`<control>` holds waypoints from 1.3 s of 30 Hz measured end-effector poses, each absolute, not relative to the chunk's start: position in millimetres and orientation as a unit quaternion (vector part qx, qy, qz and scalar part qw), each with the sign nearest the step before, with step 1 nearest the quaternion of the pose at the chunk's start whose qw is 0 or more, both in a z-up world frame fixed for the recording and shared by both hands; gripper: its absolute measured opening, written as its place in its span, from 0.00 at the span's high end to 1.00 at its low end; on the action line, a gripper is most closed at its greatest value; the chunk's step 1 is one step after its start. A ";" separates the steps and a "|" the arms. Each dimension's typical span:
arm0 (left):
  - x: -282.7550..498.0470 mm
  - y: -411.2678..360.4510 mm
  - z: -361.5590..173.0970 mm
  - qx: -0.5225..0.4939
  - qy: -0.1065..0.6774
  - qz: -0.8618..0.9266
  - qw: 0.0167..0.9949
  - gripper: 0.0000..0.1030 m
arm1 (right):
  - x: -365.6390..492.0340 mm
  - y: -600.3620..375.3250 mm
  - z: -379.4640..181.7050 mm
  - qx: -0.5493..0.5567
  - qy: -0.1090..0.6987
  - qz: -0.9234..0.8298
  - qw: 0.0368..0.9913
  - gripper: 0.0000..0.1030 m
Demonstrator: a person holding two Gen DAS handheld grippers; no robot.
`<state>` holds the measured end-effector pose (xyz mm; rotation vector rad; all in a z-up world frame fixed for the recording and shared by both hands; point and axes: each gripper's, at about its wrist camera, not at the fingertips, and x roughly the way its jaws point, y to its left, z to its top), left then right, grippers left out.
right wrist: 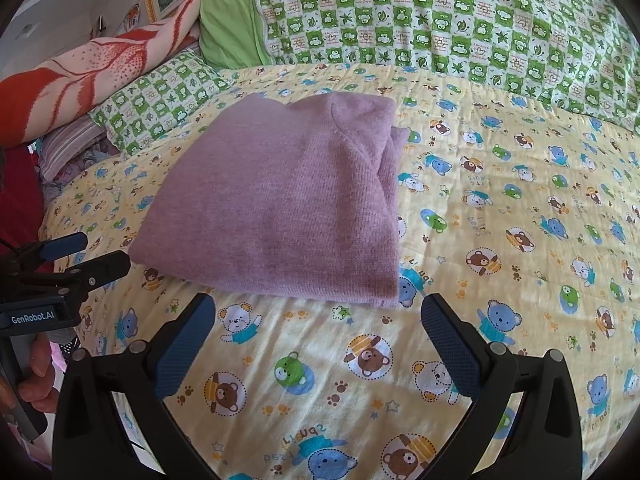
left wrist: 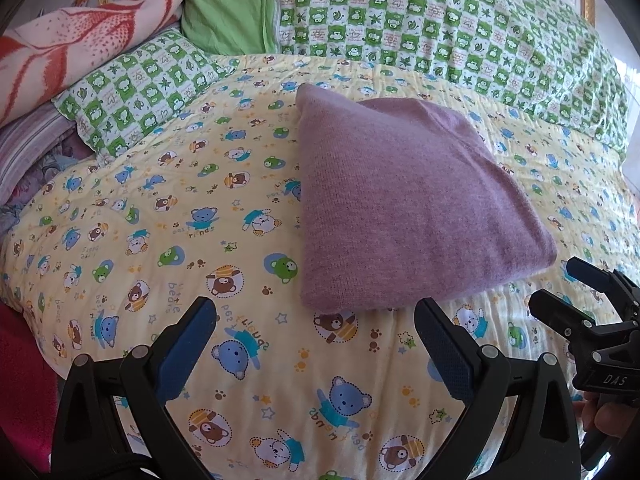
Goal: Fold small clothes
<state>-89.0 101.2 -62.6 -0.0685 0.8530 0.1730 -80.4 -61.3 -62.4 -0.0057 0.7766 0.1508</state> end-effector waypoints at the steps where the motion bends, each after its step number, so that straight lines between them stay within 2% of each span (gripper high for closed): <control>1: -88.7 101.5 -62.4 -0.033 0.413 0.084 0.906 0.03 | -80.0 -61.4 -62.8 -0.003 0.379 0.074 0.923 0.00; 39: -88.9 101.0 -59.8 -0.019 0.415 0.078 0.906 0.03 | -83.2 -62.2 -61.3 0.006 0.376 0.074 0.923 0.00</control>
